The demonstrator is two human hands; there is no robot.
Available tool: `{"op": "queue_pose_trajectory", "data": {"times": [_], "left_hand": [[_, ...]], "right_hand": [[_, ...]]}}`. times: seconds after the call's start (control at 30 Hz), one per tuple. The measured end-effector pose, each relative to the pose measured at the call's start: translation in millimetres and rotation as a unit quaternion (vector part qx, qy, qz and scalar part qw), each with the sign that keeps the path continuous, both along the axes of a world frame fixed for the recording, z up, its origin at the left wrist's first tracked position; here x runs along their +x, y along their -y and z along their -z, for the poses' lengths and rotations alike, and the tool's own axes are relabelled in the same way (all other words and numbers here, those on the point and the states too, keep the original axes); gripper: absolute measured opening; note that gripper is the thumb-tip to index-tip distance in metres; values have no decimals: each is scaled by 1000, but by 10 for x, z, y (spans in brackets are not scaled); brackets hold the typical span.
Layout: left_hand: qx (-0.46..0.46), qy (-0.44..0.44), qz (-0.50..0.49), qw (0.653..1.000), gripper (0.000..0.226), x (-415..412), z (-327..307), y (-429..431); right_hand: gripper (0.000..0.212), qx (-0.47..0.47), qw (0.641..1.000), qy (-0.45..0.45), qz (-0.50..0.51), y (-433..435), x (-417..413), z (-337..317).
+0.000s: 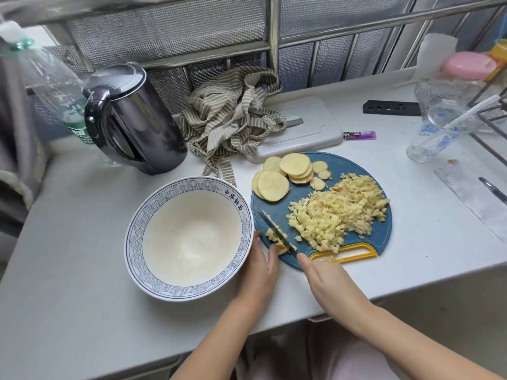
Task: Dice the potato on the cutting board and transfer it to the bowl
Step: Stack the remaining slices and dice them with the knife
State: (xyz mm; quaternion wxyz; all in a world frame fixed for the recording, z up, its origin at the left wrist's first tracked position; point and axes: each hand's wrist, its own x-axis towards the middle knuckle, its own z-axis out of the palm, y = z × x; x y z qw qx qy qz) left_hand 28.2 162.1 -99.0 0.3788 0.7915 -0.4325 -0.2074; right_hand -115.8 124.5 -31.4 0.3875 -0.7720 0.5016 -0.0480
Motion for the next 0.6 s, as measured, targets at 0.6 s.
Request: {"op": "queue_pose_trajectory", "data": {"times": [0.6], "left_hand": [[66,-81,-31,994,24,-67,-220,169]], "right_hand": [[59,-12,996,-83,23,-66,106,139]]}}
